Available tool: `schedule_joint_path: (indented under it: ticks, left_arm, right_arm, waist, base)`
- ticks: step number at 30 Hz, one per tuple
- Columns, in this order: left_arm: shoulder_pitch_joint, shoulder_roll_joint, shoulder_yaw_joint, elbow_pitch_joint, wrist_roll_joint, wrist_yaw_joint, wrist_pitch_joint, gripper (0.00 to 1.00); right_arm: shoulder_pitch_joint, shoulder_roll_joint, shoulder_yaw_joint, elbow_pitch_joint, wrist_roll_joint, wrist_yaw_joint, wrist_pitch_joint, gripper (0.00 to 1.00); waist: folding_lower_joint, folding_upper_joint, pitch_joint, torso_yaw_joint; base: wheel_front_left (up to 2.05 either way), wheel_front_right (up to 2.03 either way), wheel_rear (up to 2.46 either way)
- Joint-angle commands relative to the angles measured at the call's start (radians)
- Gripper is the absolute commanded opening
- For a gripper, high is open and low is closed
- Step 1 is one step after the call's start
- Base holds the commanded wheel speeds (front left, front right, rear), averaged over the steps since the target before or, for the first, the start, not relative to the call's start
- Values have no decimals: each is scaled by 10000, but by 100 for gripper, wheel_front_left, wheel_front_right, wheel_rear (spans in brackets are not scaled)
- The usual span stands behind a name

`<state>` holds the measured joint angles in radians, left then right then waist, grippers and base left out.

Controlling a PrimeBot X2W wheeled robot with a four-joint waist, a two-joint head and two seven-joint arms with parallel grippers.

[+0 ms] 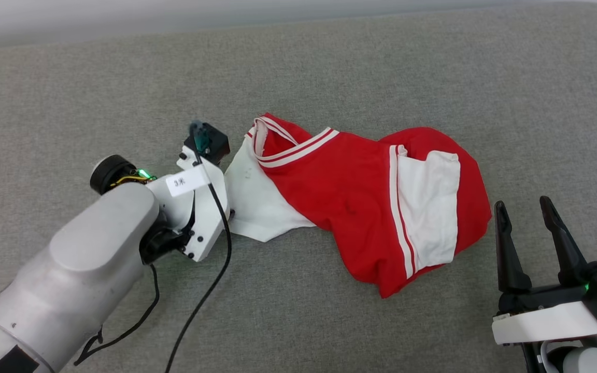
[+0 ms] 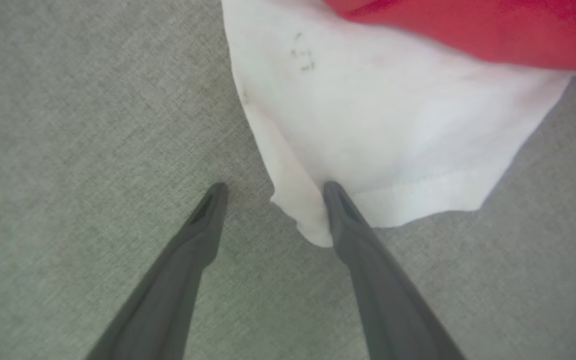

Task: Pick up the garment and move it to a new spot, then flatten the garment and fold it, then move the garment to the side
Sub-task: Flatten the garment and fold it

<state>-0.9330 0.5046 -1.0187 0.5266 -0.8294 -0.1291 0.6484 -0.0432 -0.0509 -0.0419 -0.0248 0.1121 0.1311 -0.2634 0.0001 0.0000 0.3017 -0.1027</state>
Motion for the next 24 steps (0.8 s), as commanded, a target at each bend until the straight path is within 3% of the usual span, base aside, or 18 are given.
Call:
schedule_joint_path:
  ticks: [1, 4, 5, 6, 7, 15, 24]
  left_arm:
    - [-3, 66, -195, 93, -88, 0, 26, 100]
    - [86, 37, -814, 360, -275, 1, -137, 100]
    - [82, 18, -962, 451, -325, 1, -246, 65]
    - [58, -3, -1111, 497, -340, 1, -431, 4]
    - [58, -34, -1229, 521, -427, 1, -614, 0]
    - [-451, 332, -1208, 174, -938, 0, -2763, 0]
    - [225, 1777, -598, -766, -1843, 221, -3405, 0]
  right_arm:
    - [-164, 15, 9, -8, -3, -7, -20, 100]
    - [-177, 15, -9, 16, 24, -7, -20, 100]
    - [-183, 15, -13, 18, 28, -7, -20, 100]
    - [-182, 15, -18, 28, 31, -7, -20, 100]
    - [-166, 13, -31, 49, 32, -7, -20, 100]
    - [164, 13, -105, 172, -8, -7, -20, 100]
    - [624, 13, -93, 268, -23, -7, -20, 100]
  waist:
    - [-1, 0, 67, -57]
    - [-1, 0, 132, -83]
    - [-1, 0, 138, -83]
    - [-1, 0, 131, -79]
    - [-1, 0, 109, -67]
    - [-1, 0, -544, 252]
    - [-1, 0, -1235, 723]
  base:
    - [0, 0, 0]
    - [0, 0, 0]
    - [0, 0, 0]
    - [0, 0, 0]
    - [0, 0, 0]
    - [0, 0, 0]
    - [0, 0, 0]
